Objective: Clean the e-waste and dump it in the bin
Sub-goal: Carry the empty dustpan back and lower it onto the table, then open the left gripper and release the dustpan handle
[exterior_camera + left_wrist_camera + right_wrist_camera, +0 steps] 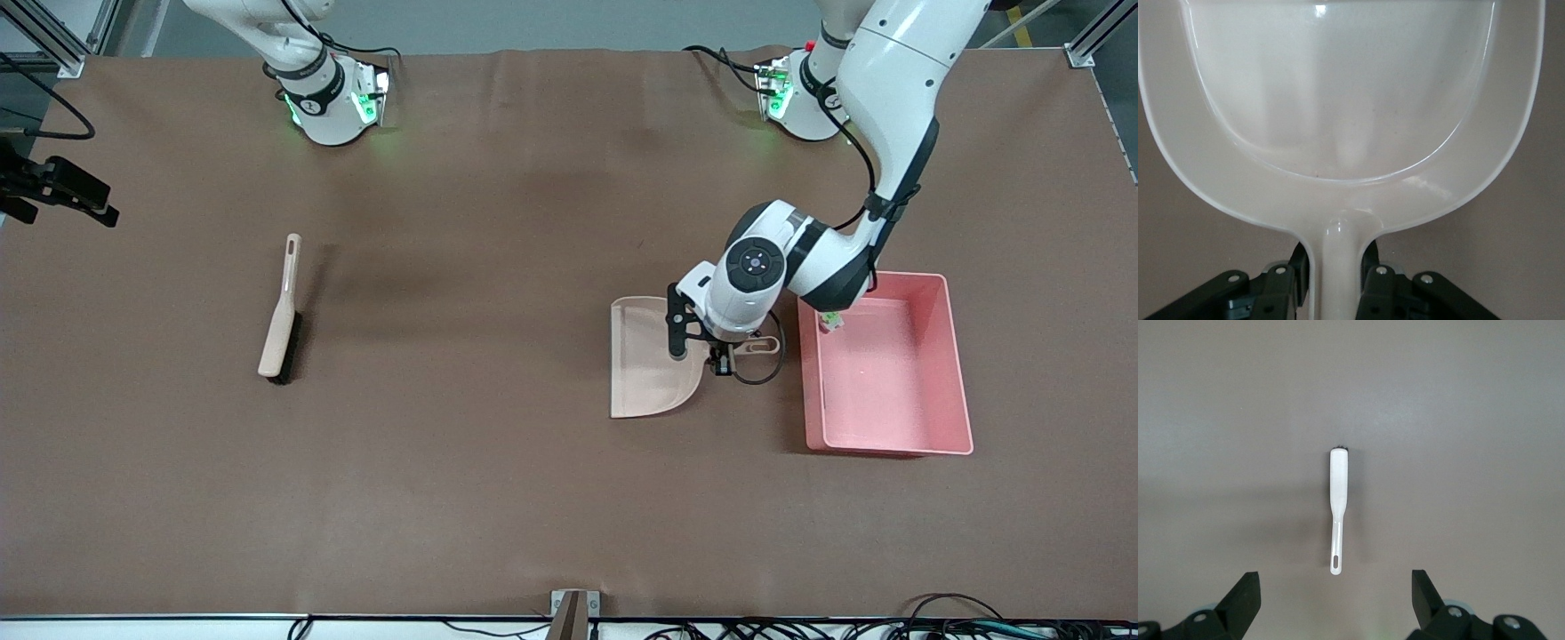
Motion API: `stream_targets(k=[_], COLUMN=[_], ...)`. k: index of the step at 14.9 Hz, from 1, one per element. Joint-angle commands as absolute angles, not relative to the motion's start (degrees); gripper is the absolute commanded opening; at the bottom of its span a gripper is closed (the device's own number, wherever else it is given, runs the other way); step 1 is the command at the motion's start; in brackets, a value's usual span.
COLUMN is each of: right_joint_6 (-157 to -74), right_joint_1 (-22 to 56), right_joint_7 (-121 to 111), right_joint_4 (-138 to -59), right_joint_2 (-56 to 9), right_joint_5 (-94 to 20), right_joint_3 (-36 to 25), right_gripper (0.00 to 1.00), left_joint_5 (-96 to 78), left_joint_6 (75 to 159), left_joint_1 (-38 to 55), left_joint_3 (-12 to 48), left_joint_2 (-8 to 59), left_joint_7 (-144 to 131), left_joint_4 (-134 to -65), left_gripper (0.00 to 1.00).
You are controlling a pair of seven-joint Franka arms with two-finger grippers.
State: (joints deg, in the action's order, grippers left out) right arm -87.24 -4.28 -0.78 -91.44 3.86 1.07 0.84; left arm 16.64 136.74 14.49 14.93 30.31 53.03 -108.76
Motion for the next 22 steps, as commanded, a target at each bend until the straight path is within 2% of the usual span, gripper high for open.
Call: stream_targets(k=[1, 2, 3, 4, 5, 8, 15, 22], right_joint_6=[-87.7, -87.7, -87.7, -87.6, -87.5, -87.5, -87.8, -87.6], right_joint_1=[-4.1, -4.1, -4.0, -4.0, -4.0, -3.9, -4.0, -4.1], right_joint_7=[-1.1, -1.0, -0.9, -0.9, -0.9, -0.9, -0.9, -0.8], right_joint_4=[-92.3, -92.3, -92.3, -92.3, -92.3, -92.3, -92.2, -92.4], right_joint_2=[4.5, 4.4, 4.4, 4.4, 4.4, 4.4, 4.4, 4.4], right_joint_5=[1.3, 1.3, 1.3, 1.3, 1.3, 1.3, 1.2, 1.1], right_joint_3=[0.8, 0.8, 0.8, 0.8, 0.8, 1.0, 1.0, 0.9], right_gripper=[1.00, 1.00, 1.00, 1.00, 1.00, 1.00, 1.00, 1.00], left_joint_5=[17.5, 17.4, 17.3, 17.2, 17.0, 16.4, 8.5, 3.7], left_joint_6=[137.4, 137.7, 137.7, 137.7, 137.7, 136.2, 122.0, 111.3], left_joint_1=[15.6, 15.6, 15.6, 15.6, 15.7, 16.5, 15.6, 7.6], left_joint_3=[14.0, 14.0, 14.0, 14.0, 13.5, 12.3, 9.9, 9.6], left_joint_2=[31.6, 31.8, 31.9, 31.9, 31.8, 29.2, 15.5, 4.3], left_joint_7=[53.9, 53.9, 53.3, 52.9, 52.6, 49.5, 19.8, -0.6], left_joint_4=[-107.8, -107.8, -107.8, -107.8, -107.4, -106.3, -104.0, -102.7], left_gripper=[0.10, 0.18, 0.37, 0.73, 1.00, 1.00, 1.00, 1.00])
